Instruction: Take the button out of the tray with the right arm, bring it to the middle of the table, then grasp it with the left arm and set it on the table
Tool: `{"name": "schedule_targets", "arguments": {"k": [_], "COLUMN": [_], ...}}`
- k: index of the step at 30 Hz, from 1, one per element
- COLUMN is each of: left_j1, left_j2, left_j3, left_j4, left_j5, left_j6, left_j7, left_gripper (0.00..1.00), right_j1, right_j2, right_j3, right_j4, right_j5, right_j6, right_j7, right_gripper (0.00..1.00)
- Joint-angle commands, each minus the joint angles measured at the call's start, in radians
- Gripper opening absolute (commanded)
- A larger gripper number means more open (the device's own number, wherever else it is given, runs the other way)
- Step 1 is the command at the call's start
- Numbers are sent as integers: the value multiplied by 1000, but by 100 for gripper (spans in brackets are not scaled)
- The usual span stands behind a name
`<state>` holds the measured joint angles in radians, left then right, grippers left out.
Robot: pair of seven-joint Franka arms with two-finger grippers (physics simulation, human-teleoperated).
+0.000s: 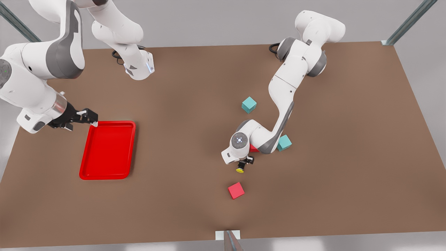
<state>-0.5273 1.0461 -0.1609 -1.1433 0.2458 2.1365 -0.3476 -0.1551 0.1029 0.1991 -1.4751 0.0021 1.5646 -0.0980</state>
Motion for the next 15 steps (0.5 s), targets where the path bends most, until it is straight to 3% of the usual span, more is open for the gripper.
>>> {"name": "schedule_targets", "arguments": {"k": [1, 10, 13, 15], "left_j1": [0, 4, 4, 3], "left_j2": [-6, -1, -5, -8], "left_j3": [0, 1, 0, 0], "left_j4": [5, 8, 10, 10], "left_j5": [4, 21, 20, 20], "left_j6": [10, 10, 2, -3], "left_j7": [-4, 15, 15, 9], "left_gripper": [100, 100, 63, 47], "right_j1": [-14, -93, -132, -139], "right_j2": [-2, 43, 34, 31], "right_j3": [5, -9, -9, 0], "right_j4": [1, -4, 1, 1], "right_j5": [1, -45, -53, -53], "right_j6": [8, 2, -54, -49], "right_j7": [-143, -143, -141, -143], "right_gripper": [100, 100, 100, 100]}}
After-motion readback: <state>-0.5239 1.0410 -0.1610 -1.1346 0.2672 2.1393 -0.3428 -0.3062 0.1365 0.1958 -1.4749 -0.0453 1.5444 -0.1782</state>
